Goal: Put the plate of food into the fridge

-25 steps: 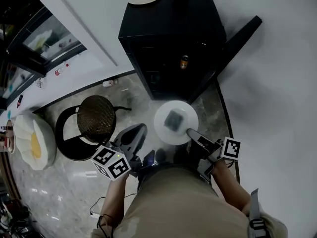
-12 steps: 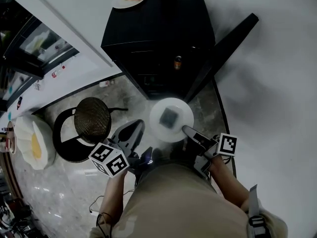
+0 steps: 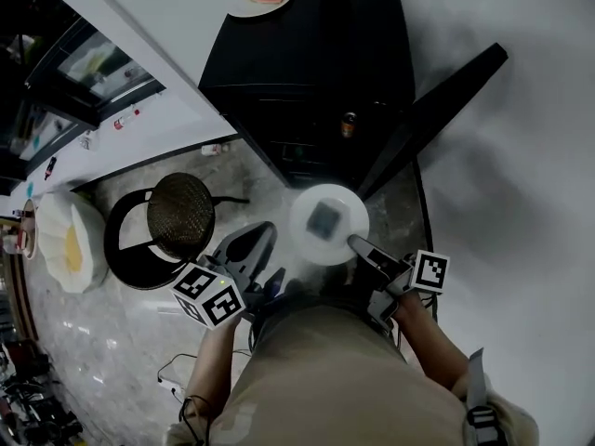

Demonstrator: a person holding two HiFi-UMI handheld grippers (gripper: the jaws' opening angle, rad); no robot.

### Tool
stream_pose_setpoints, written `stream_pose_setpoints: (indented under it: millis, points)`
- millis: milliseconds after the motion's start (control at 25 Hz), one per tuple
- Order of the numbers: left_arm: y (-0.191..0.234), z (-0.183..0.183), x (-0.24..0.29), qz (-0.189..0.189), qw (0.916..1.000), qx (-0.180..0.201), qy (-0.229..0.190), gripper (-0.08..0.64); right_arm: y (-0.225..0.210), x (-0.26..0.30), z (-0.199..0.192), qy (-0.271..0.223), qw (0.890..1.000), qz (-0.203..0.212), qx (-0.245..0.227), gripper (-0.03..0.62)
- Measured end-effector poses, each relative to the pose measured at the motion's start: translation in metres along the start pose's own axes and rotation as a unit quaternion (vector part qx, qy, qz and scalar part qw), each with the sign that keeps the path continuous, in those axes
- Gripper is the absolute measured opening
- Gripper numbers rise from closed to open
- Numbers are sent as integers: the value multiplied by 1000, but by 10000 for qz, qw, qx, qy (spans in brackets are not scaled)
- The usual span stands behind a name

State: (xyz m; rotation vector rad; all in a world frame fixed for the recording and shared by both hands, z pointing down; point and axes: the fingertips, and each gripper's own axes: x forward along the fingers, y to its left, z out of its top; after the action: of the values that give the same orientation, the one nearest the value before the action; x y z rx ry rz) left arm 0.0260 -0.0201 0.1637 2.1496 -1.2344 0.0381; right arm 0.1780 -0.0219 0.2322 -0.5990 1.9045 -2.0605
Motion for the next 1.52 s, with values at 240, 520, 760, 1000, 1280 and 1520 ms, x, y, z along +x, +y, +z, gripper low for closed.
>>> stream_pose_setpoints:
  millis: [240, 520, 760, 1000, 1280, 1520]
  points:
    - [4, -5, -5, 267, 9996, -42, -8, 12, -11, 3, 7, 138, 9999, -22, -4, 29]
    - [17, -15, -2, 238, 9997, -74, 72, 12, -19, 11, 2, 156, 9998, -69, -44, 29]
    - [31, -24, 3, -52, 9995, -284, 155, 12, -36, 30, 2, -50, 9999, -130, 16, 30]
    - [62, -20, -5, -181, 9987, -454, 172, 12, -45, 54, 0, -256, 9995, -139, 126, 29]
    - [104, -19, -28, -337, 9969, -657, 270, 12, -53, 91, -11, -397, 9990, -125, 132, 29]
    - [133, -19, -29, -440, 9959, -678, 419, 12, -67, 111, -6, -685, 9971, -275, 164, 29]
